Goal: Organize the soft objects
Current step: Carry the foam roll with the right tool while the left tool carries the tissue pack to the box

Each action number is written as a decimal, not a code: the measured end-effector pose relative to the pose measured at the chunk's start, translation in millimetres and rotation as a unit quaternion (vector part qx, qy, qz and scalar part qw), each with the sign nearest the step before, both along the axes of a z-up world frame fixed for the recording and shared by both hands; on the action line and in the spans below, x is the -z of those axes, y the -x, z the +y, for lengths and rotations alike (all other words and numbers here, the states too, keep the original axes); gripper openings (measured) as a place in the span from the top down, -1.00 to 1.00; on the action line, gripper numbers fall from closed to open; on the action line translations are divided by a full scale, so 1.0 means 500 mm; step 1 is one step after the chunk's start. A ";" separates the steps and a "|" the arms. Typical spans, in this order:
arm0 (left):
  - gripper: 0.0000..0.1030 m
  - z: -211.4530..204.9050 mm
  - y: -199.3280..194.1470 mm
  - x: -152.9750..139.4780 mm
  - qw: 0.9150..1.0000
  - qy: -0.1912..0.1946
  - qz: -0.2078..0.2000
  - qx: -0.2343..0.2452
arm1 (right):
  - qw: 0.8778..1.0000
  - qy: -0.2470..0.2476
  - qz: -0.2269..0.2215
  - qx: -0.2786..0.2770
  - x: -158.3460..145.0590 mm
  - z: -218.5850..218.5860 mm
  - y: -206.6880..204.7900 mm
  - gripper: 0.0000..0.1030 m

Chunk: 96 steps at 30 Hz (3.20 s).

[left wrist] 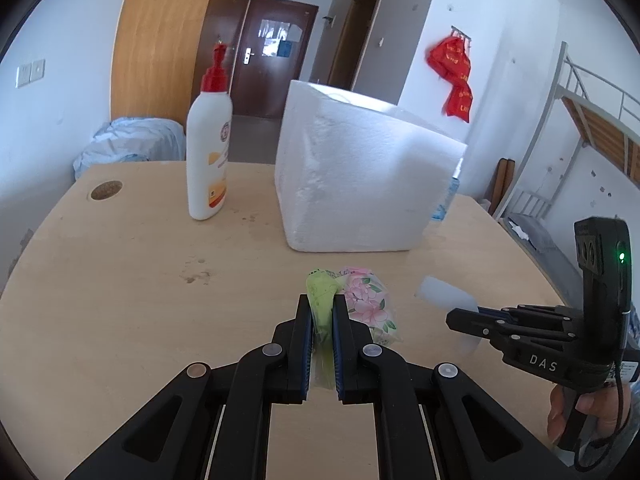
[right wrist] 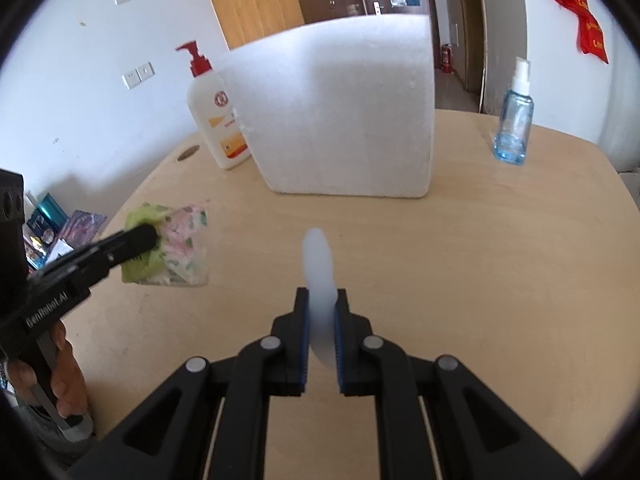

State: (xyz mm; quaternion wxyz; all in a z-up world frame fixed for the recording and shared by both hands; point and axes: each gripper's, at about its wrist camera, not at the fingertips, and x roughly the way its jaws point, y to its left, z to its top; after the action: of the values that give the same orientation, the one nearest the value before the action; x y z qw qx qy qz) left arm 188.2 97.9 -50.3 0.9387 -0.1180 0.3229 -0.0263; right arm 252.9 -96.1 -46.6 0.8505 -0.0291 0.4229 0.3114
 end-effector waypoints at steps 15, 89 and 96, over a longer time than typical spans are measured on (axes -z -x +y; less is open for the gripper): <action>0.83 -0.092 0.060 -0.043 0.998 -0.044 -0.048 -0.015 | 0.989 -0.021 -0.110 0.097 -0.054 -0.044 0.093 0.74; 0.83 -0.143 0.110 -0.279 0.976 -0.112 -0.181 -0.042 | 0.959 -0.063 -0.261 0.088 -0.265 -0.043 0.138 0.73; 0.83 -0.122 0.052 -0.289 0.977 -0.109 -0.176 -0.044 | 0.961 -0.061 -0.252 0.091 -0.265 -0.027 0.086 0.73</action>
State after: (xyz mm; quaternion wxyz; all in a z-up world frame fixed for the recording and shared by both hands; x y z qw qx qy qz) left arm 162.4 36.9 94.2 0.9883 -0.0224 0.1478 0.0300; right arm 210.1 -109.8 86.0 0.9545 -0.0163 0.1759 0.2401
